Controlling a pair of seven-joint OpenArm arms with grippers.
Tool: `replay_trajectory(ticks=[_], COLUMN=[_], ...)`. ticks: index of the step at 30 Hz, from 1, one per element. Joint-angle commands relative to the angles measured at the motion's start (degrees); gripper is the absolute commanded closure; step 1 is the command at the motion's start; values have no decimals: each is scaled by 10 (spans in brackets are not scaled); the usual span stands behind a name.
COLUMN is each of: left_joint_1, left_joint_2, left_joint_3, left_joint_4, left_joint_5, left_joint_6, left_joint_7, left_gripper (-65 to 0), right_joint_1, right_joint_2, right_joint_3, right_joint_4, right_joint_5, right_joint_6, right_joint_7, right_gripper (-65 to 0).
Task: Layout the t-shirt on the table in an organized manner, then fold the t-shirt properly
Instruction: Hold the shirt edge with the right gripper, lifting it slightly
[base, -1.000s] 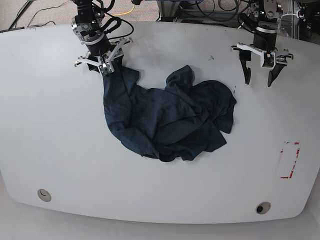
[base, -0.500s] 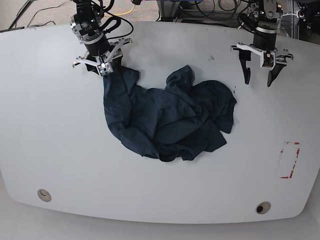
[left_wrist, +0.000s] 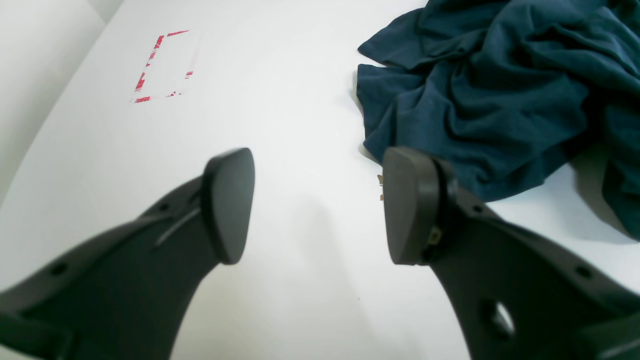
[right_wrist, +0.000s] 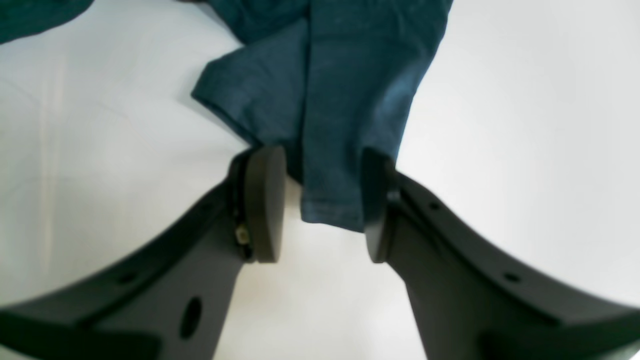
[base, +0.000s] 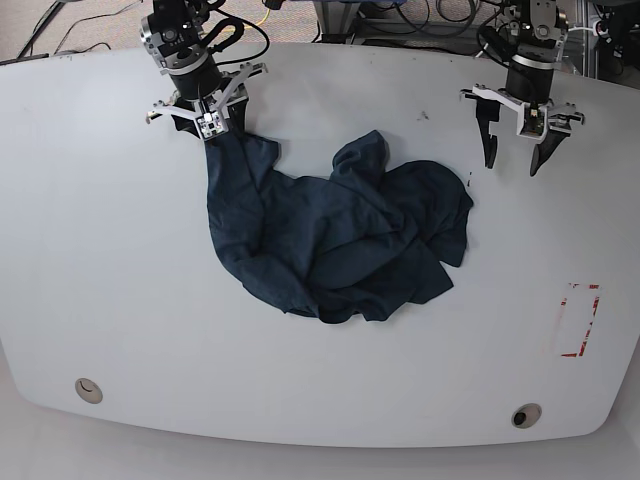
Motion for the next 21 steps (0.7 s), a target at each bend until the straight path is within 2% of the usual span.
replay_trajectory(ticks=[1,14,21], left_joint_1=[2,1,1], left_joint_2=[-5,-7,-7], left_joint_3=[-3,-3,-2], left_joint_4=[9,1,1], left_joint_5=[-4,-4,-4], left_joint_6=[5,5,5], left_joint_7=[-16,-16,-16], left_gripper=[-379,-379,-379], right_joint_1=[-2,5,14], right_joint_2=[3,7,7], right_joint_3=[1,1,3], right_joint_4=[8,-62,-63], right_joint_5=[-2,-4,-5], right_joint_6=[-3,-4,-4], right_joint_7=[11,15,15], right_gripper=[-246,-246,-246])
